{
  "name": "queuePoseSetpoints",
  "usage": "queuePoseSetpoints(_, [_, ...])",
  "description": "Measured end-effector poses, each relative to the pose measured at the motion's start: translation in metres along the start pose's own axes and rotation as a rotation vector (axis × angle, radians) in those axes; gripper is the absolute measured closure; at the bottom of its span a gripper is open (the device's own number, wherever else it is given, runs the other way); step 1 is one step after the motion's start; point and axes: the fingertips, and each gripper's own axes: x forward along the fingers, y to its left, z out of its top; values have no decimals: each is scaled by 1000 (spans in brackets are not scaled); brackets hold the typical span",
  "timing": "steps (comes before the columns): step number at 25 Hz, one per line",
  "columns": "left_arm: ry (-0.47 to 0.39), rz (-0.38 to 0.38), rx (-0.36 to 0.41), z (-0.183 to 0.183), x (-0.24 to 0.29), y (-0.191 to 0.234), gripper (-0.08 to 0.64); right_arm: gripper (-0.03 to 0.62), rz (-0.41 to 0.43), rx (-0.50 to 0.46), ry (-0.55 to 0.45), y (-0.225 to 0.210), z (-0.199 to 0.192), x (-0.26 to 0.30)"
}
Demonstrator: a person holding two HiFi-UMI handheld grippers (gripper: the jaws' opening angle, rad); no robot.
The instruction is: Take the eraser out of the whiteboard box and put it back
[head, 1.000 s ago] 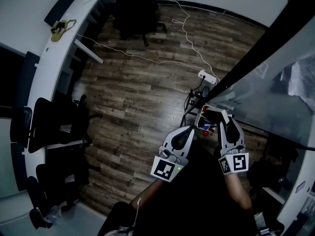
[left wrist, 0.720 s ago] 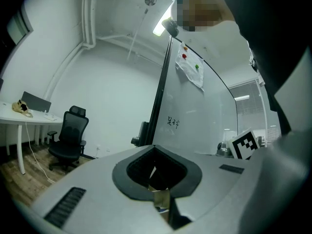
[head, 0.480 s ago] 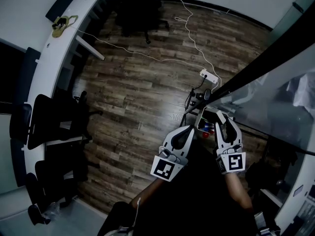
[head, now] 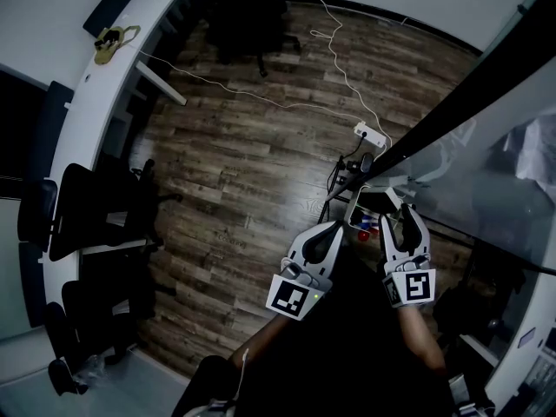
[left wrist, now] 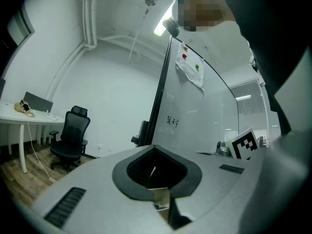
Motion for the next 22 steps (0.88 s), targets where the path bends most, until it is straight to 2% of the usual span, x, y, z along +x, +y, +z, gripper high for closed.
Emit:
queuePoseSetpoints(4, [-5,-7,6,3,-3,-3,554,405,-12,11,-30,1,8,-5])
queuePoseSetpoints(10, [-17,-21,19,10,-15,-9,554,408,-37,14,-1,4,6,-20])
queuePoseSetpoints(11, [-19,-25,21,11,-18,-11,554,430,-45,27,-5,6,7,-24])
queuePoseSetpoints(13, [-25,-34,25,12,-25,-14,554,539,-66,49,-12,9,9,-31])
queuePoseSetpoints(15, [-33,-44,28,15,-33,-16,554,575,-75,74,-3,15,8,-37])
queuePoseSetpoints(22, [-64,-86,44,27,-67,-31,554,578,-86,136,17,47,13,-67])
